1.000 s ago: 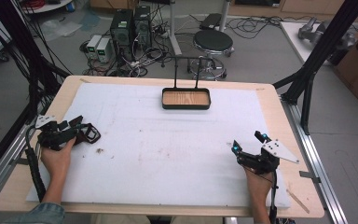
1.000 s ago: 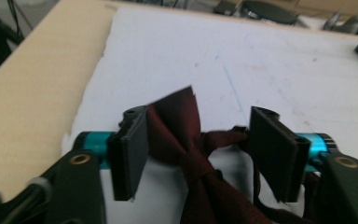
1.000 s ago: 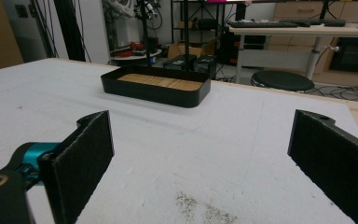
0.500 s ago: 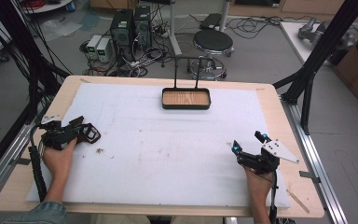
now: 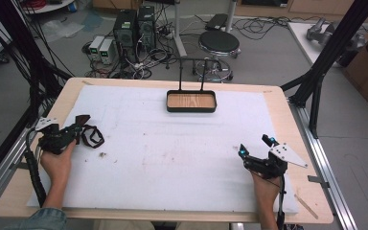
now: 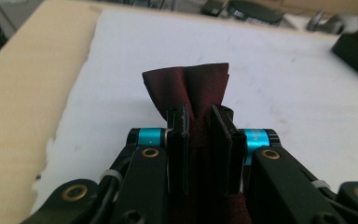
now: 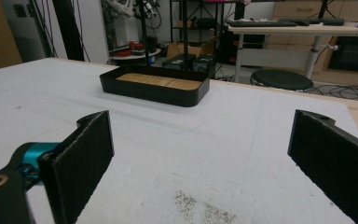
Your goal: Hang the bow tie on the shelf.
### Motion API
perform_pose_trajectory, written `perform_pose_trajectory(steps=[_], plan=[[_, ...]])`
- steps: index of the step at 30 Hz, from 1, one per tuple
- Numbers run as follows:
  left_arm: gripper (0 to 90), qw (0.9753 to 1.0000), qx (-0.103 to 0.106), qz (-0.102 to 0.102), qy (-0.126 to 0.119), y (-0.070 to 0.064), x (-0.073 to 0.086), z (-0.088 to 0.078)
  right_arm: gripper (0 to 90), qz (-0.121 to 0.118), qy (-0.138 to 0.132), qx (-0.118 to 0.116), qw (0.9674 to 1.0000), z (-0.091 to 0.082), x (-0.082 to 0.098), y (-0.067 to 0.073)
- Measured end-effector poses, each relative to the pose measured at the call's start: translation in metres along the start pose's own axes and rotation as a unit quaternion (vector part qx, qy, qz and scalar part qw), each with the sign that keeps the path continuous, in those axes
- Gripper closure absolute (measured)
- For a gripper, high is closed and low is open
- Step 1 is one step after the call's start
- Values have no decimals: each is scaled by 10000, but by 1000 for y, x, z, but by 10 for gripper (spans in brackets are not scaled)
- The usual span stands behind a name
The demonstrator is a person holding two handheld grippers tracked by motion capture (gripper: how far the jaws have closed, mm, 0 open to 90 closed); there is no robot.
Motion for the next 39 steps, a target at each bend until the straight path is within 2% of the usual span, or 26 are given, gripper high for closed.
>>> perform_pose_trajectory(steps=[3,4,5,6,7,9,11,12,16,17,18,20,21,22,23,26,28,30,31,33,34,36,39], plan=[[769,9996,201,21,-202,-8,-12,-3,57,-4,3,2,10000,0,0,0],[769,9987,380,-16,-332,-16,-19,-5,57,-8,-1,-4,10000,0,0,0],[769,9987,380,-16,-332,-16,-19,-5,57,-7,-4,-5,10000,0,0,0],[769,9975,577,10,-411,-25,-27,-6,57,-6,1,-3,10000,0,0,0],[769,9975,577,10,-411,-25,-27,-6,57,-2,0,-3,10000,0,0,0],[769,9951,822,59,-544,-41,-37,-7,57,6,1,0,10000,0,0,0],[769,9937,935,109,-604,-51,-43,-7,57,4,5,-1,10000,0,0,0],[769,9937,935,109,-604,-51,-43,-7,57,10,5,-5,10000,0,0,0],[769,9893,1242,67,-757,-74,-58,-4,57,2,2,-6,10000,0,0,-1],[769,9869,1371,83,-846,-84,-65,-1,57,13,1,-5,10000,0,0,0],[769,9869,1371,83,-846,-84,-65,-1,57,31,15,5,10000,0,0,0],[769,9849,1500,64,-865,-94,-70,4,57,38,16,-1,10000,0,0,0],[769,9824,1618,65,-925,-105,-76,9,57,26,7,-7,10000,0,0,0],[769,9815,1671,87,-936,-111,-79,13,57,23,6,-11,10000,0,0,0],[769,9815,1671,87,-936,-111,-79,13,57,19,4,-12,10000,0,0,0],[769,9767,1905,142,-981,-131,-88,23,57,24,2,-14,10000,0,0,0],[769,9748,2004,130,-972,-140,-91,29,57,24,2,-17,10000,0,0,0],[769,9716,2173,153,-926,-157,-97,42,57,24,13,-24,10000,0,1,1],[769,9716,2173,153,-926,-157,-97,42,57,24,13,-24,10000,0,1,1],[769,9696,2263,142,-925,-166,-101,50,57,11,23,-37,10000,0,1,1],[769,9680,2324,137,-938,-176,-104,58,57,22,21,-40,10000,0,1,1],[769,9674,2360,147,-911,-180,-105,62,57,9,20,-26,10000,0,1,0],[769,9645,2479,189,-889,-197,-111,77,57,24,21,-31,10000,0,1,0]])
Point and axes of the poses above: each handheld gripper's, and its own axes: z roughly forward along the jaws, x roughly out of its underside, y roughly to its left, the point moved 8 cm from there along z, roughly forward along the jaws, and after that the axes turned 15 degrees about -y, right-handed, at the moved point
